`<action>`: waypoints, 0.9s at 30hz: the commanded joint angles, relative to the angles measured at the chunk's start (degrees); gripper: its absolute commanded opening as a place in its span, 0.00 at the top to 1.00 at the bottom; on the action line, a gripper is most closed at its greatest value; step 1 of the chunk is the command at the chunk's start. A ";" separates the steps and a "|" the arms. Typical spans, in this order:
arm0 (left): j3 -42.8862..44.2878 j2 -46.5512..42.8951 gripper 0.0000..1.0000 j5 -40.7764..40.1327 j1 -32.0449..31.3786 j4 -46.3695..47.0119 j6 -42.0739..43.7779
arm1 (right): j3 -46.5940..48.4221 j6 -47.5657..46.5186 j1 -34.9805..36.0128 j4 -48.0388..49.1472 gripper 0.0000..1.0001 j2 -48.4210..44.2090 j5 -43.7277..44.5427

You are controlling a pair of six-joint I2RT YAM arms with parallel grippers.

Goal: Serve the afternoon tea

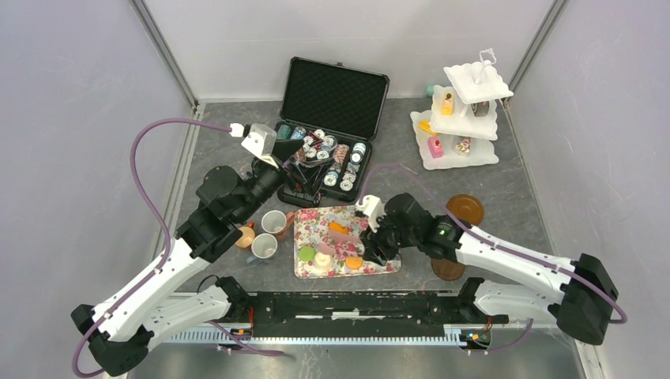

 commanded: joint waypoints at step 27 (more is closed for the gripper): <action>1.92 2.84 0.00 -0.03 0.59 0.20 1.66 | 3.71 4.06 19.62 0.64 0.43 5.53 18.79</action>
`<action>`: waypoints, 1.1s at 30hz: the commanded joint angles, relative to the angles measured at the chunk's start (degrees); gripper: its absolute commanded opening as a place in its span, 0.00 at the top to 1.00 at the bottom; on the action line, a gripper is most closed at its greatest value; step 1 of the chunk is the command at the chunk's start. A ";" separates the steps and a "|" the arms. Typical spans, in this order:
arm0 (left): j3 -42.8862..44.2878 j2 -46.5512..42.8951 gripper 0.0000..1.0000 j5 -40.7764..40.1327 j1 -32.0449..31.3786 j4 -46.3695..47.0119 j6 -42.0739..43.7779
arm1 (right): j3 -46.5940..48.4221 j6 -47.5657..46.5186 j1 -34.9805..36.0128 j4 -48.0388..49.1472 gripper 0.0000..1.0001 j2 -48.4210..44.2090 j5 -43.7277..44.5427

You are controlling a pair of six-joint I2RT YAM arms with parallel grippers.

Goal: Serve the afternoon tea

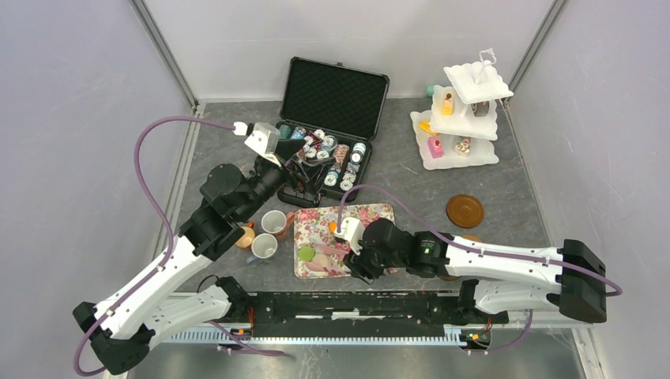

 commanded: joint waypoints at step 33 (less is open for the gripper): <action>2.24 4.01 0.00 -2.12 0.68 -0.73 3.47 | -0.10 -0.05 1.02 -1.19 0.70 -3.87 11.09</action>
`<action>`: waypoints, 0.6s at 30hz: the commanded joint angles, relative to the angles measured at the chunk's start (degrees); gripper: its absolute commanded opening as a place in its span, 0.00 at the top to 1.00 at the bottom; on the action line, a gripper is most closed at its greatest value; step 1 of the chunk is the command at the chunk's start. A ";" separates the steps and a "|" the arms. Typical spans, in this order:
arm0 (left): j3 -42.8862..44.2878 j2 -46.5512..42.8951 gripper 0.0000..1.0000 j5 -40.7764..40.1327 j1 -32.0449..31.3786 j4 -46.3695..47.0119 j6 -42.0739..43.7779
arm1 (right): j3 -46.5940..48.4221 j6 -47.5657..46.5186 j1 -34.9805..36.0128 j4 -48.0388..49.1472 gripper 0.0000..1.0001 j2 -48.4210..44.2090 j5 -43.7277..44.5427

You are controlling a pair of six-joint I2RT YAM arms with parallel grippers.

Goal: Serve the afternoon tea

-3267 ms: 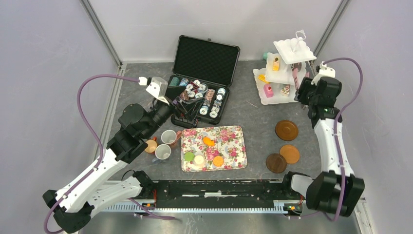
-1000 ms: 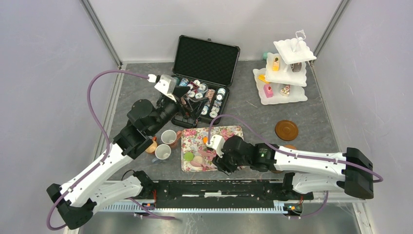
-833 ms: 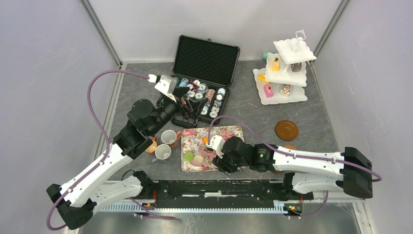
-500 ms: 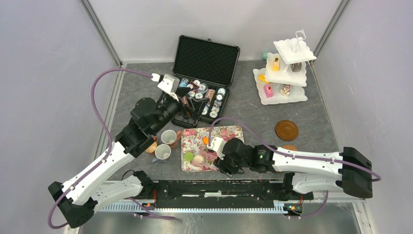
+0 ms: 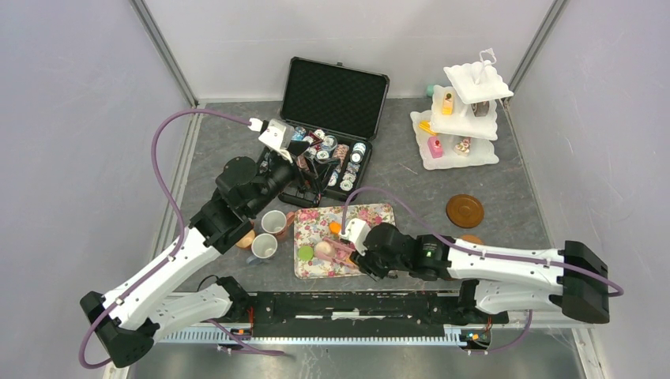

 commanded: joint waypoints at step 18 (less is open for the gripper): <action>1.43 -2.96 0.00 -0.29 0.18 1.94 2.33 | 22.98 -6.08 -36.43 -14.68 0.74 -8.02 16.42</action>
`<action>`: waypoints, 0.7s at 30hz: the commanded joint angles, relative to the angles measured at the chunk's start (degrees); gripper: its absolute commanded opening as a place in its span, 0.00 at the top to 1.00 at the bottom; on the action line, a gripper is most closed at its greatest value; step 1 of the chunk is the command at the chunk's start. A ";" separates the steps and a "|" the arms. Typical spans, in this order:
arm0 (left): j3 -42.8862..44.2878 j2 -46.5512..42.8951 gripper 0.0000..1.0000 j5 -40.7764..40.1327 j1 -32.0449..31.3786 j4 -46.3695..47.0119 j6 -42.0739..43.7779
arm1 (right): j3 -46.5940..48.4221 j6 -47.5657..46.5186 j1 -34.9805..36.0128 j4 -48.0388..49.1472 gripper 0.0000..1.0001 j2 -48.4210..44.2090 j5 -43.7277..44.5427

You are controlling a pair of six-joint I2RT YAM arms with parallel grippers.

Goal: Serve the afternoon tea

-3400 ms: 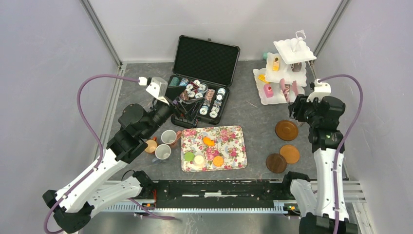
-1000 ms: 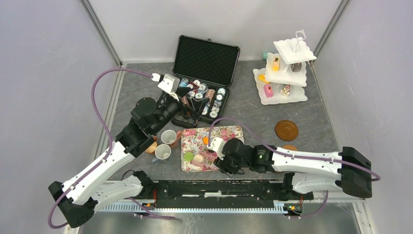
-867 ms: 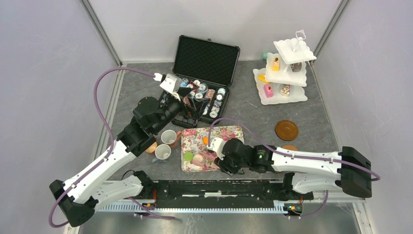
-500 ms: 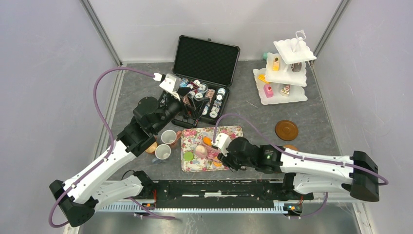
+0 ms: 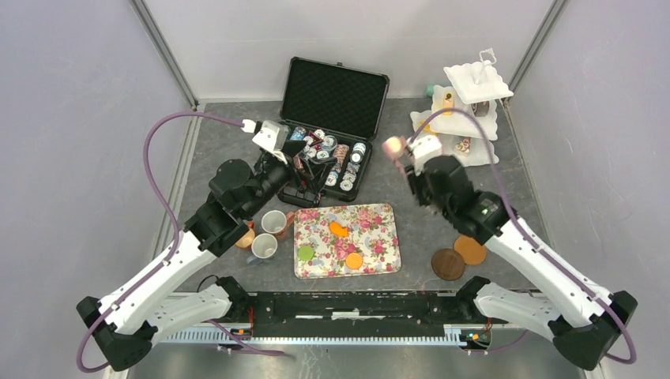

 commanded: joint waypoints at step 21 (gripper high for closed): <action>1.34 -3.70 0.00 -0.05 -0.16 2.27 2.15 | 15.73 -2.65 -40.64 2.42 0.77 16.82 -16.64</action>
